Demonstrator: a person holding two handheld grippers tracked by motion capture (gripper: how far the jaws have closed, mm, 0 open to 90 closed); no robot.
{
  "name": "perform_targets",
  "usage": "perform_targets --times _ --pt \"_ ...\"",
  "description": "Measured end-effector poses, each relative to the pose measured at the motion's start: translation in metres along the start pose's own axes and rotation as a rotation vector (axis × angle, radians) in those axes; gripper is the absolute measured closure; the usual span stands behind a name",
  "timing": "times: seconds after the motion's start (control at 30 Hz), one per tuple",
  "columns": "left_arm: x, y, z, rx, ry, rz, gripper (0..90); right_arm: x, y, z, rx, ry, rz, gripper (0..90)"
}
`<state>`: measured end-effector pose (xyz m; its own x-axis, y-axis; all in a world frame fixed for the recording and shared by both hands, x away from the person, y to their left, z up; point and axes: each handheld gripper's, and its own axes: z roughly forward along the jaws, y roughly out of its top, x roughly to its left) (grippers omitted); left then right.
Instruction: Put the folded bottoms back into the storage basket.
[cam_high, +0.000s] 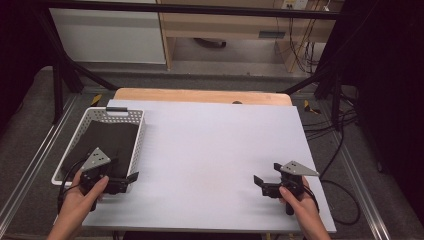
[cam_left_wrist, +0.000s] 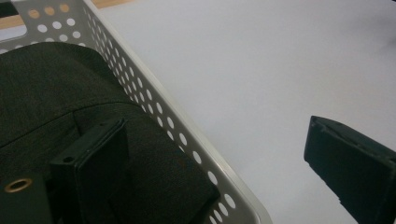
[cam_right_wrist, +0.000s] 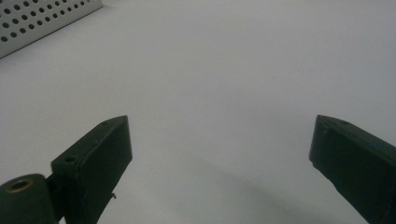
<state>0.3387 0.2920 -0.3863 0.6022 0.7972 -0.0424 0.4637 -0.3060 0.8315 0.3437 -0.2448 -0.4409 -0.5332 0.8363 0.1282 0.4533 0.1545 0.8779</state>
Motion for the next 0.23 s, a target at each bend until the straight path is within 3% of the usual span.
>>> perform_targets --times 0.23 --pt "-0.001 0.0 0.0 -0.014 -0.008 -0.007 6.6 0.015 0.0 0.009 0.01 0.056 -0.045 6.1"
